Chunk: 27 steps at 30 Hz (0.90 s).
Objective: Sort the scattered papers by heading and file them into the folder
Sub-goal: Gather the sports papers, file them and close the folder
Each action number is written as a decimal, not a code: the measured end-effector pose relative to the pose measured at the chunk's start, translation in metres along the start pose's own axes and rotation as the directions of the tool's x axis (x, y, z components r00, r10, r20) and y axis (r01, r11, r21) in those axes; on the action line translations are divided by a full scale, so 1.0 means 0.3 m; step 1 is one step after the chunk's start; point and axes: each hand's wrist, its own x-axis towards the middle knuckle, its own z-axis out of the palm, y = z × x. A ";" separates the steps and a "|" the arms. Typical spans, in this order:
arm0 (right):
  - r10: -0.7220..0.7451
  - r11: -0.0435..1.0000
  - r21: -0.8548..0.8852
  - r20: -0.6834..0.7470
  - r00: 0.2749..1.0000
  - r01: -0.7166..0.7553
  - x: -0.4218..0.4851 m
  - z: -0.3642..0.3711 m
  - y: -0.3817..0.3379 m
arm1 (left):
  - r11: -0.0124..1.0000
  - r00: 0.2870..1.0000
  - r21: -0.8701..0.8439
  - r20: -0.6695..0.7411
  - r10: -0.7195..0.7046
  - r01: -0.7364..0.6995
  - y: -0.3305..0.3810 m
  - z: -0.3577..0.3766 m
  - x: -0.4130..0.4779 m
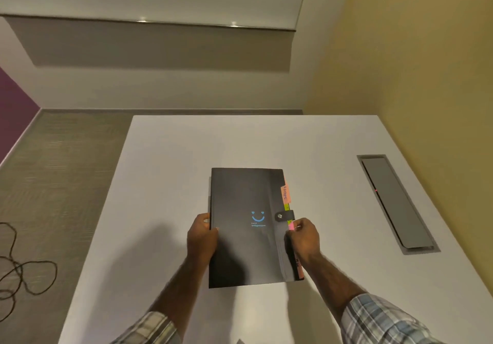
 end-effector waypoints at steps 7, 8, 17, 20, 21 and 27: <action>0.025 0.999 -0.028 -0.016 1.000 -0.025 0.296 -0.210 0.125 | 0.992 0.998 0.119 0.045 0.032 -0.037 0.123 0.355 0.041; 0.030 0.999 -0.030 -0.015 0.999 -0.030 0.328 -0.228 0.143 | 0.992 0.999 0.128 0.047 0.018 -0.023 0.135 0.394 0.049; 0.048 0.997 -0.058 0.025 0.999 -0.047 0.529 -0.310 0.238 | 0.981 0.997 0.193 0.054 -0.046 0.034 0.183 0.622 0.130; 0.054 0.996 -0.079 0.043 0.998 -0.051 0.567 -0.313 0.248 | 0.977 0.998 0.209 0.039 -0.054 0.045 0.174 0.657 0.152; 0.058 0.995 -0.083 0.051 0.997 -0.053 0.578 -0.312 0.252 | 0.975 0.998 0.215 0.039 -0.057 0.048 0.176 0.664 0.155; 0.056 0.996 -0.079 0.098 0.994 -0.049 0.621 -0.308 0.266 | 0.975 0.996 0.210 0.050 -0.080 0.068 0.187 0.690 0.172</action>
